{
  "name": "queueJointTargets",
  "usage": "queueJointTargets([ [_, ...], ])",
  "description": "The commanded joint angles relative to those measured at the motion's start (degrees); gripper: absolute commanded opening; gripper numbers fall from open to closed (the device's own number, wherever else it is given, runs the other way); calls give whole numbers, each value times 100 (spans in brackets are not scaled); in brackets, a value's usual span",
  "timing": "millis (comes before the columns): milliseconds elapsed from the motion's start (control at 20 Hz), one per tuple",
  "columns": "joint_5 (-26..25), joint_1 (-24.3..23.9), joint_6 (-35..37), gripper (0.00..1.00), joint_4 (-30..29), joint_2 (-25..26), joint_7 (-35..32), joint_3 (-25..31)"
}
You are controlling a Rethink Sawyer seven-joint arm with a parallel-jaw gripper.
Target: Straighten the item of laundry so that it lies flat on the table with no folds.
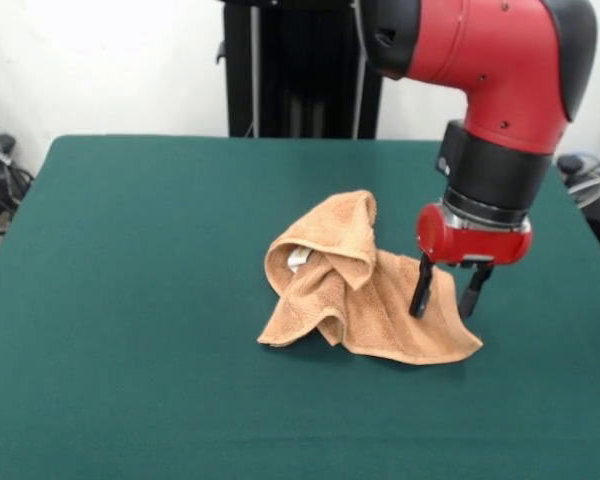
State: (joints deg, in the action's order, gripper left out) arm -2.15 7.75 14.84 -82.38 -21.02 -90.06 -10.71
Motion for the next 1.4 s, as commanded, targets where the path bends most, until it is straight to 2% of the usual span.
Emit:
queueJointTargets([
  [50,378,145,822,100,414,92,-1192,-17],
  [200,418,200,841,100,424,190,-1238,-27],
  [400,411,179,575,100,142,193,-1257,40],
  [900,629,152,599,100,36,454,-1336,185],
  [1400,782,83,294,100,-243,473,-1375,370],
])
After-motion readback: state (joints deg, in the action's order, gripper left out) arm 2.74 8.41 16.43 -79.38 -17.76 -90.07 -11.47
